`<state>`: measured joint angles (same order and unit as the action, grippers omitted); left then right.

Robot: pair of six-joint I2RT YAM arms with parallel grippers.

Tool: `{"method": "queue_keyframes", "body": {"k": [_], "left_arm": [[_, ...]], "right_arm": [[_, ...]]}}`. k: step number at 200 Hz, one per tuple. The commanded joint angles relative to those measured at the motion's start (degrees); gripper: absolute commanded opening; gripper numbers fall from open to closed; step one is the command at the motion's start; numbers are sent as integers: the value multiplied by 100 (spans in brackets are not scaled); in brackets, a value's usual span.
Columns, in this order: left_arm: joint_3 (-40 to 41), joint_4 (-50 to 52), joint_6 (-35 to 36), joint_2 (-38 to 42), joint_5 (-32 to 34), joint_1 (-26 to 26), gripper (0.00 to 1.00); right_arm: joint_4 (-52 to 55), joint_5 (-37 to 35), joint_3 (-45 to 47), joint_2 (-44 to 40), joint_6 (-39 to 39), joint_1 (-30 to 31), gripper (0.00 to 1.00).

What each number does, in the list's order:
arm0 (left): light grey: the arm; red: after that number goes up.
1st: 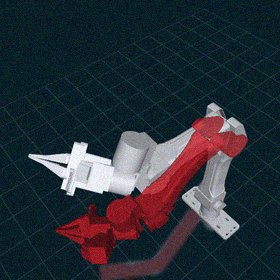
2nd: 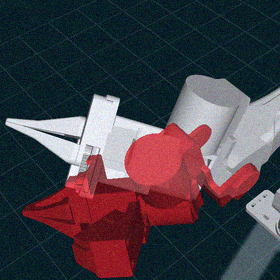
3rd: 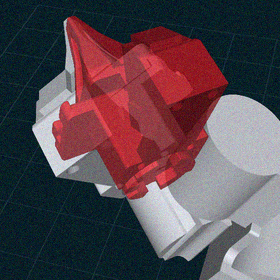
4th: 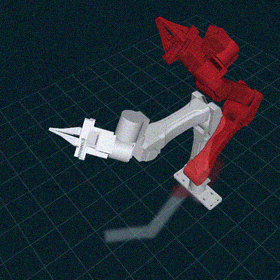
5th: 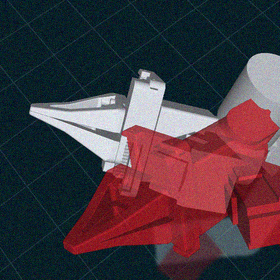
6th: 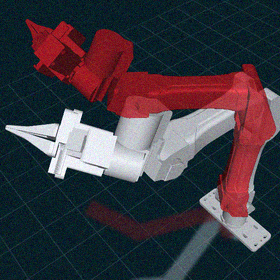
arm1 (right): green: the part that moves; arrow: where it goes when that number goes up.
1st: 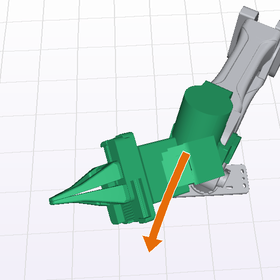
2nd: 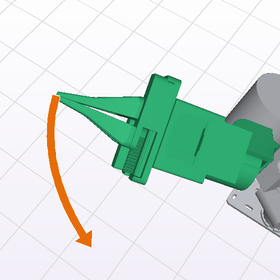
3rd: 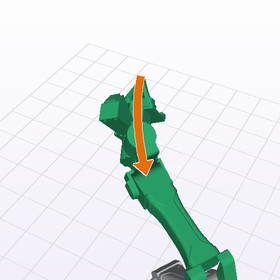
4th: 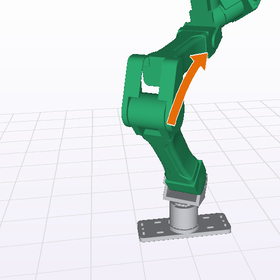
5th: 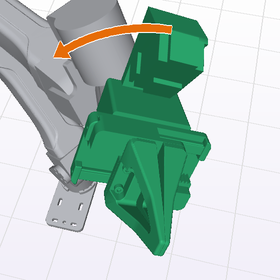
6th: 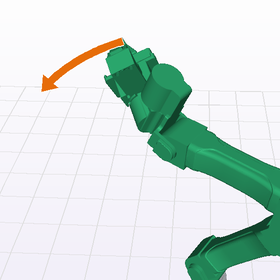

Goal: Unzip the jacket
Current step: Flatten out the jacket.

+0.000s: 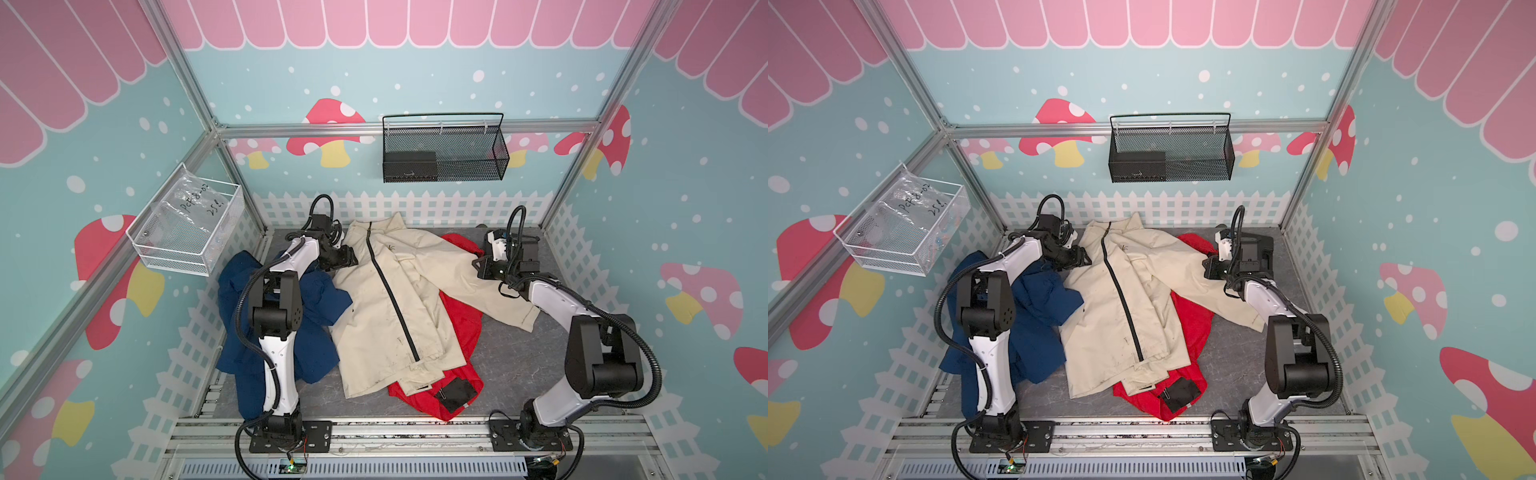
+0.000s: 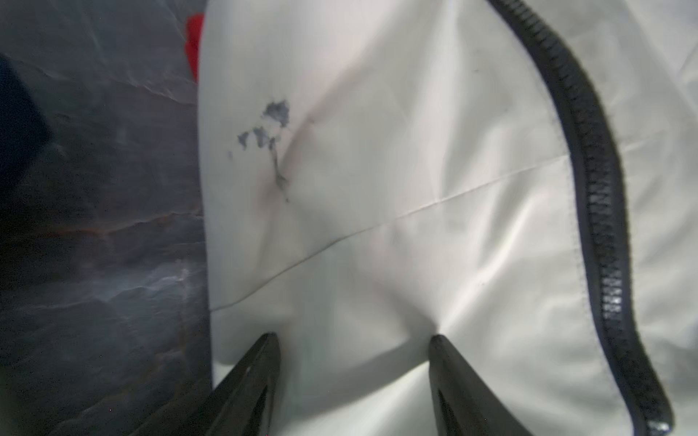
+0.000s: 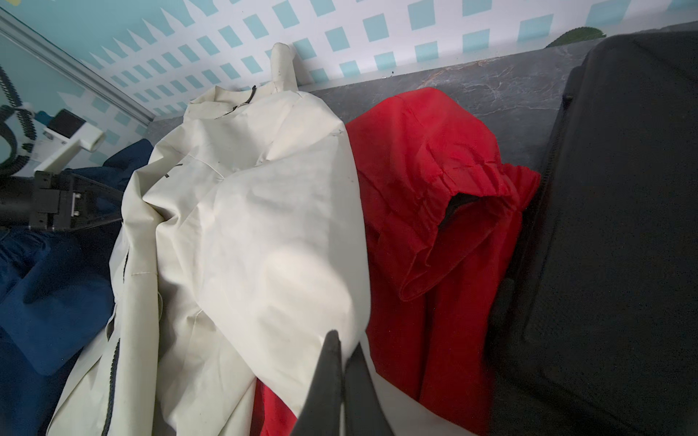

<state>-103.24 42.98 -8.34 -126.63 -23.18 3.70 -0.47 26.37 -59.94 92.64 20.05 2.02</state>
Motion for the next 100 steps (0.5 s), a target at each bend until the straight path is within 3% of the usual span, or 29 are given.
{"method": "queue_keyframes", "body": {"k": [1, 36, 50, 100], "left_arm": [[-246, 132, 87, -178, -525, 25, 52], [-302, 14, 31, -218, -886, 25, 12], [-317, -30, 18, -166, -911, 25, 0], [-789, -35, -281, 549, -883, 16, 0]], "right_arm": [[-50, 78, 88, -201, 2, 22, 0], [-50, 74, 79, -210, 32, 27, 0], [-50, 70, 70, -217, 36, 24, 0], [-19, 114, -39, -461, 9, 26, 0]]}}
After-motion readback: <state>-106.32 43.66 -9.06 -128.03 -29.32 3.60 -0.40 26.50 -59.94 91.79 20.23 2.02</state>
